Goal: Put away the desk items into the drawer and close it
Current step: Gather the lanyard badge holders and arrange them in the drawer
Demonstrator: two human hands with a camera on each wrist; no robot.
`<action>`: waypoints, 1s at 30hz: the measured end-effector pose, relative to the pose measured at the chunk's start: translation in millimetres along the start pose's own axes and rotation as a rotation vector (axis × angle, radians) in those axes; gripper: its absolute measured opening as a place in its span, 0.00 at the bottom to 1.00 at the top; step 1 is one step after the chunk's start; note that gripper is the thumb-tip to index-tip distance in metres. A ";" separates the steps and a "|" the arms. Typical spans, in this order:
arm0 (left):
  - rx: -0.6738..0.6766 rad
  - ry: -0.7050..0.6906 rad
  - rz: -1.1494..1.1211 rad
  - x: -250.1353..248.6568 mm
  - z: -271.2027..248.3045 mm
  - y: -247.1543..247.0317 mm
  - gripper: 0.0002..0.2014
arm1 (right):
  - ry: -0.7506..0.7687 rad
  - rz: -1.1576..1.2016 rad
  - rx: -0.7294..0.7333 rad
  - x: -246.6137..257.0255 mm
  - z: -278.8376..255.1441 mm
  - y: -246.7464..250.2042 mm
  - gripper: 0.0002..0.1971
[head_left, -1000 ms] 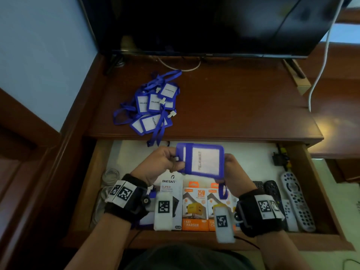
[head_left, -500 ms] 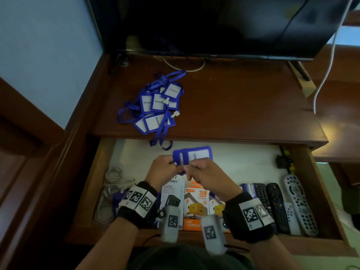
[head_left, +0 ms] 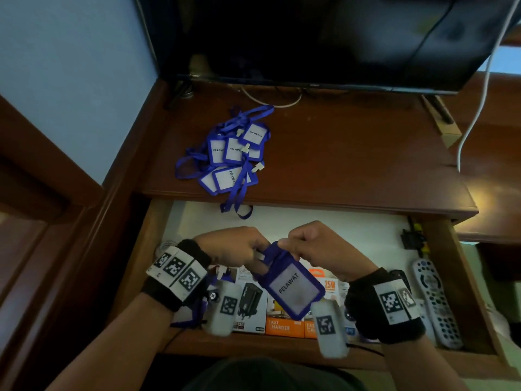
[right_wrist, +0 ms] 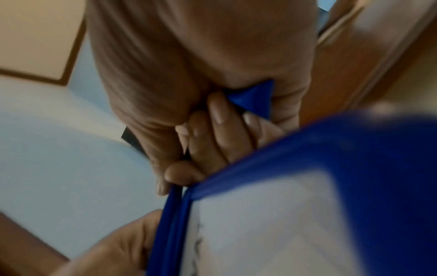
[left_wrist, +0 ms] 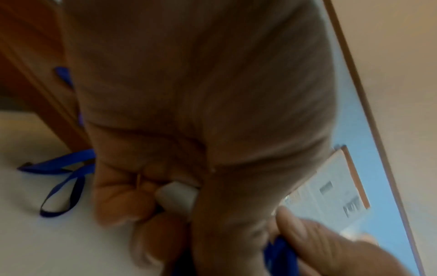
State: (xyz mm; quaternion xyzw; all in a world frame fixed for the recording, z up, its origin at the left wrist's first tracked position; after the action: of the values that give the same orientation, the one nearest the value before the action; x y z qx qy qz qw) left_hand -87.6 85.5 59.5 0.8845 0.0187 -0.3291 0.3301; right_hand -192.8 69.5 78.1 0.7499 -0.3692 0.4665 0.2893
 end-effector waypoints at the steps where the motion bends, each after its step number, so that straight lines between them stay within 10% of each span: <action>1: -0.005 -0.025 -0.044 0.6 -1.4 0.8 0.07 | 0.000 0.091 0.002 0.1 -1.1 -0.7 0.21; 13: -0.403 -0.253 -0.792 10.5 -7.3 19.2 0.14 | 0.064 0.999 0.018 -14.5 22.5 -23.2 0.15; 19: -0.697 -0.233 -1.078 27.9 -8.7 18.2 0.20 | 0.038 0.959 -0.187 -23.2 41.6 -42.2 0.14; 30: -0.878 0.133 -1.131 91.8 -30.7 7.1 0.11 | -0.055 0.833 -0.075 -41.2 54.4 -71.8 0.17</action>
State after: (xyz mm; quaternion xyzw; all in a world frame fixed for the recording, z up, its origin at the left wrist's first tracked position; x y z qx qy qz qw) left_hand 3.4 81.3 26.4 0.5431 0.6249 -0.3571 0.4325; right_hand -119.2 79.1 12.4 0.5377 -0.6653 0.5095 0.0929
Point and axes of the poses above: each hand's wrist, its own z-axis towards the middle knuckle, its own y-axis out of the back of the hand, x = y × z, the point moved 9 cm from there along z, towards the middle knuckle, and after that the axes turned 14 degrees about z, right-handed, at the moved point
